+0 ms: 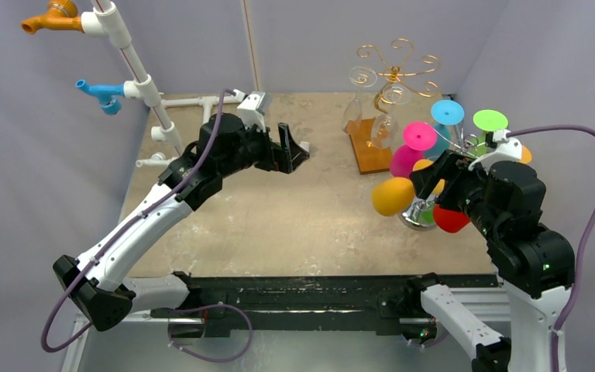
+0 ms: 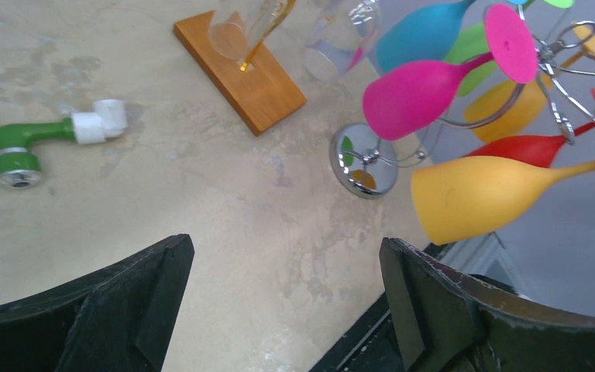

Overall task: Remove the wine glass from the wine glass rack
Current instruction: Pick up the wine glass from the wine rack, then place the wine glass at the center of the board.

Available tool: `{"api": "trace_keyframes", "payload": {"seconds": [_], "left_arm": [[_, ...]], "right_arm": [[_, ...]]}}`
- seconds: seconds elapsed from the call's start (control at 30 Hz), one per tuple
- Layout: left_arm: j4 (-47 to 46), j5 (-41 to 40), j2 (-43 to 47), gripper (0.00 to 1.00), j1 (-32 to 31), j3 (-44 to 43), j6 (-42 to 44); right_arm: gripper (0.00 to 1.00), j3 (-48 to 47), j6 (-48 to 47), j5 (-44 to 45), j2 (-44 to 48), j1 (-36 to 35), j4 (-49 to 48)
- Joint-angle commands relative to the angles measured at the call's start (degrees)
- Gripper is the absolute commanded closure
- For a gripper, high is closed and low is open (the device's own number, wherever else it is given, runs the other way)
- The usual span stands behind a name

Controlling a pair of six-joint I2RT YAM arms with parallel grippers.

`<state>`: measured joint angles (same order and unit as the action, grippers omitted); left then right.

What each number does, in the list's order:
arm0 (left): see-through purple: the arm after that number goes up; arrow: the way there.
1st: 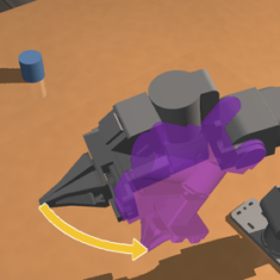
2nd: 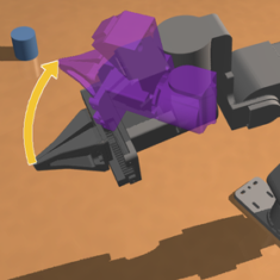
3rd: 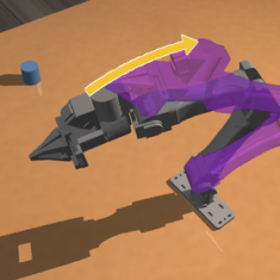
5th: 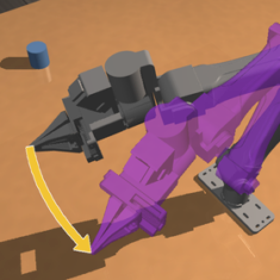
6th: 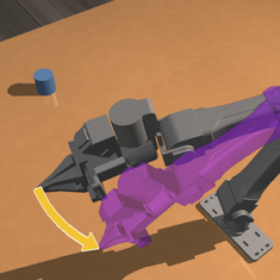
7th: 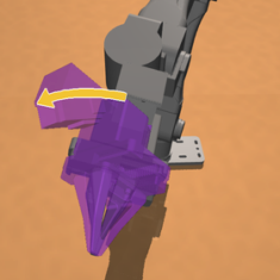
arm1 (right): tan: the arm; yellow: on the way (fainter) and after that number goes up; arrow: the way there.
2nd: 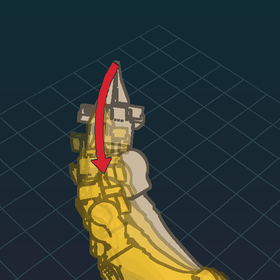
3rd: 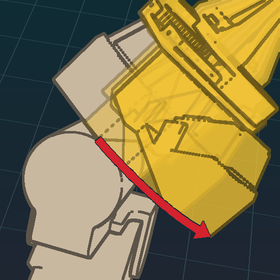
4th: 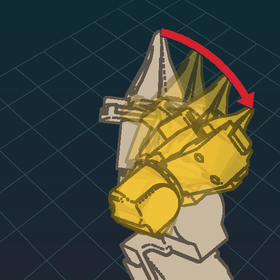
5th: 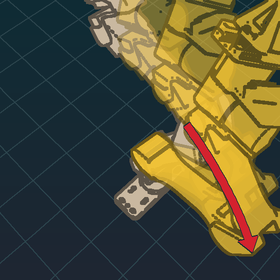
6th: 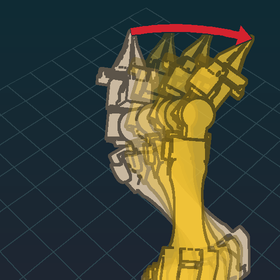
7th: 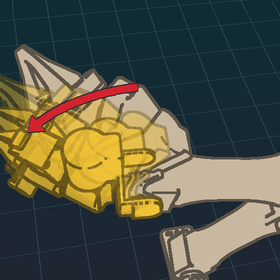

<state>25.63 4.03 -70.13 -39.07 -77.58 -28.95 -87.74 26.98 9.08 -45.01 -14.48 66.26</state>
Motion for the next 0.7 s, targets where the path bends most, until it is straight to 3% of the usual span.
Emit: {"api": "trace_keyframes", "payload": {"seconds": [0.0, 0.1, 0.37, 0.53, 0.67], "left_arm": [[-12.0, 13.1, 2.2, 0.01, 1.7, 5.5, -8.8], [-21.8, 21.3, 3.2, 0.02, 5.0, 11.7, -14.8], [-45.7, 32.8, 5.3, 0.04, 10.5, 23.9, -31.5], [-65.6, 35.8, 4.0, 0.09, 11.3, 31.0, -47.1], [-75.0, 35.9, 2.4, 0.14, 11.3, 33.4, -54.2]], "right_arm": [[0.44, -3.0, 0.6, -9.6, -1.9, 0.1, -4.5], [0.44, -3.5, 1.7, -13.8, -3.2, 0.1, -6.8], [0.44, -6.0, 5.3, -20.1, -7.7, 0.1, -13.5], [0.44, -6.6, 8.2, -22.5, -10.2, 0.1, -18.1], [0.44, -6.4, 10.9, -24.5, -11.5, 0.1, -21.7]]}}
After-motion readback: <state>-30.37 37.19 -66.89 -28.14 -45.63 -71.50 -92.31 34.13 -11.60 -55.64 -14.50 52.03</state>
